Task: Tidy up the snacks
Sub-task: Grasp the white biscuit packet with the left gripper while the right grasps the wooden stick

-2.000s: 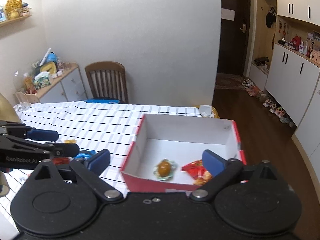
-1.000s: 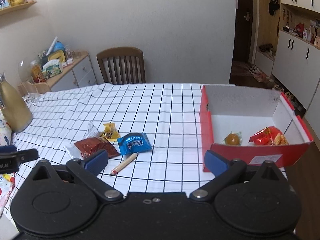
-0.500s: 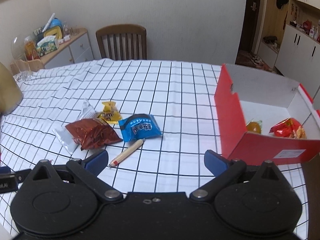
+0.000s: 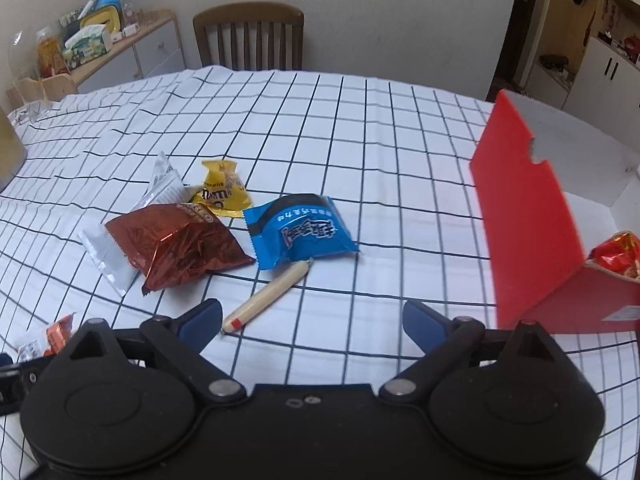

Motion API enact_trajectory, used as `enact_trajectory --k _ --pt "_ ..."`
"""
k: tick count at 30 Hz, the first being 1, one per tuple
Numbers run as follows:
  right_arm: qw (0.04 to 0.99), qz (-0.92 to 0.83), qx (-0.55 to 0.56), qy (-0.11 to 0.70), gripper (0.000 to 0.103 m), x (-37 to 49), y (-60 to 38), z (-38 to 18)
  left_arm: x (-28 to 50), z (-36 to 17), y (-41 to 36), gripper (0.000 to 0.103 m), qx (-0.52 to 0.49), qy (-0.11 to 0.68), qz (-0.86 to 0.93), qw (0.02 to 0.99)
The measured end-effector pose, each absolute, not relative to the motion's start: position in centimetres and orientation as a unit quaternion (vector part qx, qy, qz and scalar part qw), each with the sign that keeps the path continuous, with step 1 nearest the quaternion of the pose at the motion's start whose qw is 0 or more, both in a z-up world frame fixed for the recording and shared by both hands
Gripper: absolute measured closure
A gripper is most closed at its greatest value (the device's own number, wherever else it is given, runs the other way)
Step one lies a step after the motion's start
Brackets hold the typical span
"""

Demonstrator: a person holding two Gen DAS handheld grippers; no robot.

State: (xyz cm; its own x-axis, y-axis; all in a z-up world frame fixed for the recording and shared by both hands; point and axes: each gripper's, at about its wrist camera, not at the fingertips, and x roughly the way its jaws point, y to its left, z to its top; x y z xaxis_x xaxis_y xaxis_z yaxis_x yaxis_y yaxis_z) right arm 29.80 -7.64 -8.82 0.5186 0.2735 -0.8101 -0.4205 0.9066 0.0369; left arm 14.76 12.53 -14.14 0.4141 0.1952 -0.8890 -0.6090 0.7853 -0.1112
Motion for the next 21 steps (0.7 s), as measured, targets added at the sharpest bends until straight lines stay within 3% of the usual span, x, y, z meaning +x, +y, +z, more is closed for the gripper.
enact_trajectory --k 14,21 --pt "0.853 0.162 -0.071 0.491 0.032 32.7 -5.1 -12.3 15.2 -15.1 14.2 0.020 -0.288 0.494 0.277 0.772" --pt "0.851 0.159 -0.079 0.494 0.052 32.6 -4.4 -12.3 15.7 -15.7 14.2 0.020 -0.306 0.504 0.281 0.757"
